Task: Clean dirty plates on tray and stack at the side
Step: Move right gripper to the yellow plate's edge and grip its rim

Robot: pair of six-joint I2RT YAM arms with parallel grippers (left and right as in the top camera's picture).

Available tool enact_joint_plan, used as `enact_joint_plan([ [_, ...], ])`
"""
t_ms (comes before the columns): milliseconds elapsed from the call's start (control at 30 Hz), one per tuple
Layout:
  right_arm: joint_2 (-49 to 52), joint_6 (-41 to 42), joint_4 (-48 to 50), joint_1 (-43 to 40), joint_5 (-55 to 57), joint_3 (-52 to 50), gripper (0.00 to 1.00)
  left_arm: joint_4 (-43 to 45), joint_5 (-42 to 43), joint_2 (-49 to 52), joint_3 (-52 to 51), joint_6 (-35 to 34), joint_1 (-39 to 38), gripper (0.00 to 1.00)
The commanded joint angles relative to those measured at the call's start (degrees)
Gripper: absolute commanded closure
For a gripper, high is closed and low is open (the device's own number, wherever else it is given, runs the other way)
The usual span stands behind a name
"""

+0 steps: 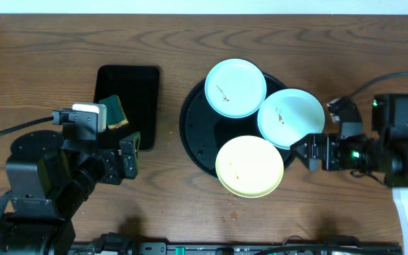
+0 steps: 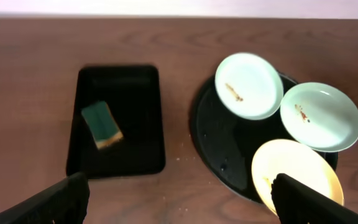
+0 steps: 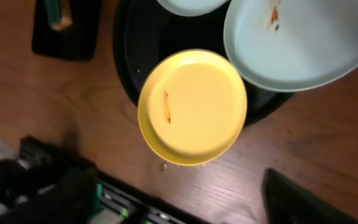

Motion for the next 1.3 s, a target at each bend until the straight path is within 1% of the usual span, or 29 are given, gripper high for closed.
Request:
enact_joint_plan([
  [0, 1.6, -0.5, 0.0, 0.7, -1.4, -2.0, 0.41, -3.3, -3.8, 2.9, -0.9, -8.0, 0.3, 0.09],
  [33, 1.9, -0.4, 0.8, 1.1, -1.4, -3.2, 0.46, -4.7, -4.0, 3.8, -1.0, -8.4, 0.3, 0.11],
  [67, 1.9, 0.6, 1.7, 1.7, -0.7, -4.5, 0.48, -6.1, -4.1, 4.9, -1.2, -8.5, 0.3, 0.11],
  [100, 1.9, 3.1, 3.2, 2.4, 1.3, -6.1, 0.47, -7.0, -4.1, 5.9, -1.3, -8.5, 0.3, 0.11],
  [233, 2.1, 12.7, 9.0, 7.3, 11.1, -13.1, 0.49, -7.9, -4.1, 10.0, -1.8, -8.4, 0.3, 0.11],
  [333, 2.8, 16.5, 13.4, 11.4, 14.9, -17.6, 0.50, -7.9, -4.3, 13.3, -1.8, -8.4, 0.3, 0.11],
  [400, 4.1, 19.4, 16.7, 14.0, 19.8, -20.1, 0.50, -7.9, -4.3, 15.2, -1.8, -8.4, 0.3, 0.11],
  [500, 7.1, 22.4, 20.6, 16.2, 23.7, -22.4, 0.55, -7.9, -4.3, 17.4, -1.8, -8.4, 0.3, 0.11],
  [667, 14.4, 23.7, 24.7, 17.5, 23.8, -23.4, 0.59, -8.8, -4.3, 19.5, -1.9, -8.2, 0.3, 0.11],
  [800, 20.0, 23.7, 26.8, 17.5, 22.4, -23.4, 0.67, -8.9, -4.3, 19.8, -2.1, -8.2, 0.3, 0.11],
  [900, 22.4, 23.8, 26.8, 17.8, 21.9, -23.4, 0.73, -9.0, -4.3, 19.8, -2.2, -8.2, 0.3, 0.10],
  [933, 23.0, 23.8, 26.8, 18.1, 21.9, -23.4, 0.75, -9.0, -4.3, 19.8, -2.2, -8.2, 0.3, 0.10],
  [1067, 23.8, 23.8, 27.4, 19.8, 21.9, -23.4, 0.76, -9.0, -4.3, 19.8, -2.2, -8.2, 0.3, 0.11],
  [1167, 23.8, 24.1, 27.6, 20.5, 22.1, -23.5, 0.81, -9.0, -4.3, 19.8, -2.2, -8.2, 0.3, 0.10],
  [1267, 23.8, 25.6, 27.3, 21.1, 23.3, -23.9, 0.82, -9.4, -4.3, 19.8, -2.2, -8.2, 0.3, 0.10],
])
